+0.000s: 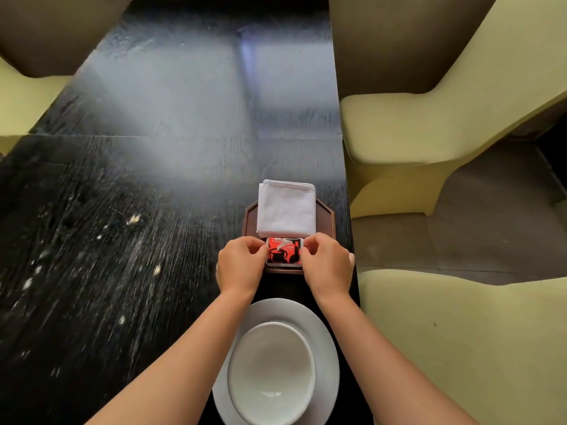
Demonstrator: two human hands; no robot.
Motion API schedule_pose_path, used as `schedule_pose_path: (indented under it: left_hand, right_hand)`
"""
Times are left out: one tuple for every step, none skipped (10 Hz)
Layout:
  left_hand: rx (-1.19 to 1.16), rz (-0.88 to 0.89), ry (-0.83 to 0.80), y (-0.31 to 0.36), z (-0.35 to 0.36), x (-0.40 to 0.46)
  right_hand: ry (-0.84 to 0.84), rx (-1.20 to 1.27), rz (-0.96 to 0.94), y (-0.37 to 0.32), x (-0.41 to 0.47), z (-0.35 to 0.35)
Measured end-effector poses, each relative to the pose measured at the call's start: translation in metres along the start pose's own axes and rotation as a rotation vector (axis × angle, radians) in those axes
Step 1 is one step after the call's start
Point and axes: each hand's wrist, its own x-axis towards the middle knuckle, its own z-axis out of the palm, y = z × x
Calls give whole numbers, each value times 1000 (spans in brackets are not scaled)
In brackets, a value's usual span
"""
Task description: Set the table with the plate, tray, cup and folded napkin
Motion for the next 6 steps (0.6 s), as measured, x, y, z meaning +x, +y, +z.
schedule_pose_path:
  left_hand:
    - [9, 0, -3, -2, 0, 0]
    - [-3, 0, -15, -2, 0, -1]
    - [-10, 3, -12, -2, 1, 0]
    - [-16, 2, -26, -4, -2, 0]
    - [-7, 34, -19, -3, -10, -1]
    - [27, 81, -85, 2, -27, -5]
  right_hand:
    - [73, -127, -34, 2, -2, 3]
    - [90, -160, -40, 5, -2, 4]
    - [87, -178, -42, 4, -1, 4]
    - [69, -163, -42, 3, -2, 1]
    - [67, -132, -47, -1, -3, -8]
    - [-10, -134, -88, -10, -8, -23]
